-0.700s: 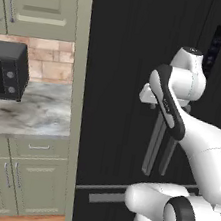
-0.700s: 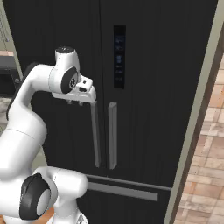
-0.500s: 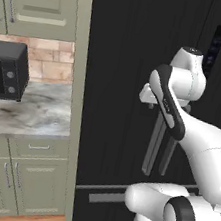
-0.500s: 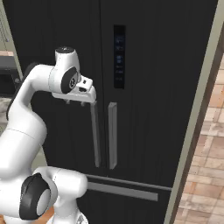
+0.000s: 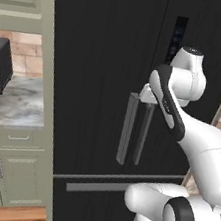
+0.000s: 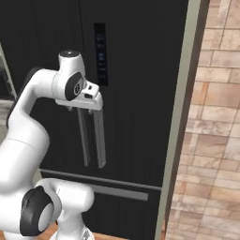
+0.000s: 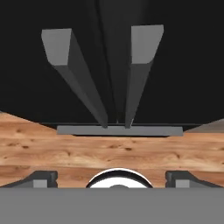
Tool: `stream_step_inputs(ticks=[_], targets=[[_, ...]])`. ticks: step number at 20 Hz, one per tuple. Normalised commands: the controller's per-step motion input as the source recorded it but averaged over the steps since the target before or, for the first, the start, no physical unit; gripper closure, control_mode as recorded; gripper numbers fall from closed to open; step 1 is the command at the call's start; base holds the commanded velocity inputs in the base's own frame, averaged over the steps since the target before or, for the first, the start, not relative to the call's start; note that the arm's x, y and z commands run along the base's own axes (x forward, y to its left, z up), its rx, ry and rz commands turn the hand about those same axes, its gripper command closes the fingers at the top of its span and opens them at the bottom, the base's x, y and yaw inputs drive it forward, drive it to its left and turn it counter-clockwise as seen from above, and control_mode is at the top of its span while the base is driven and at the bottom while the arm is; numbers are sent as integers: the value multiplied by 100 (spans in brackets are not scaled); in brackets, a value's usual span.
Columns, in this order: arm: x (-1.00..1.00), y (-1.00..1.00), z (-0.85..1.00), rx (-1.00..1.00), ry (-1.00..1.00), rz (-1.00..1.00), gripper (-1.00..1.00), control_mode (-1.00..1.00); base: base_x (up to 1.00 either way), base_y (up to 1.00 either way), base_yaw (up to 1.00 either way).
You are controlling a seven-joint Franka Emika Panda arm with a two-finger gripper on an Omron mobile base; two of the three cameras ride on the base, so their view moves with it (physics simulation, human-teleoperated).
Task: Open the fridge, grab two sodas, and place both sodas inside the bowl with ice on the dining counter.
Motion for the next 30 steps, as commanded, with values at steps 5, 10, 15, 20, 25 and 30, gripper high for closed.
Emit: stream_step_inputs(ticks=[5,10,15,20,25,30], targets=[[0,0,0,0,0,0,-100,100,-23,-4,0],[0,0,0,0,0,0,-100,100,-48,1,-1],[0,0,-2,0,-1,0,-100,-100,-4,0,0],[26,0,-37,0,-21,0,-100,-100,0,0,0],[47,0,-43,0,-22,0,-100,-100,0,0,0],[29,-1,-9,0,-18,-3,-100,-100,0,0,0]])
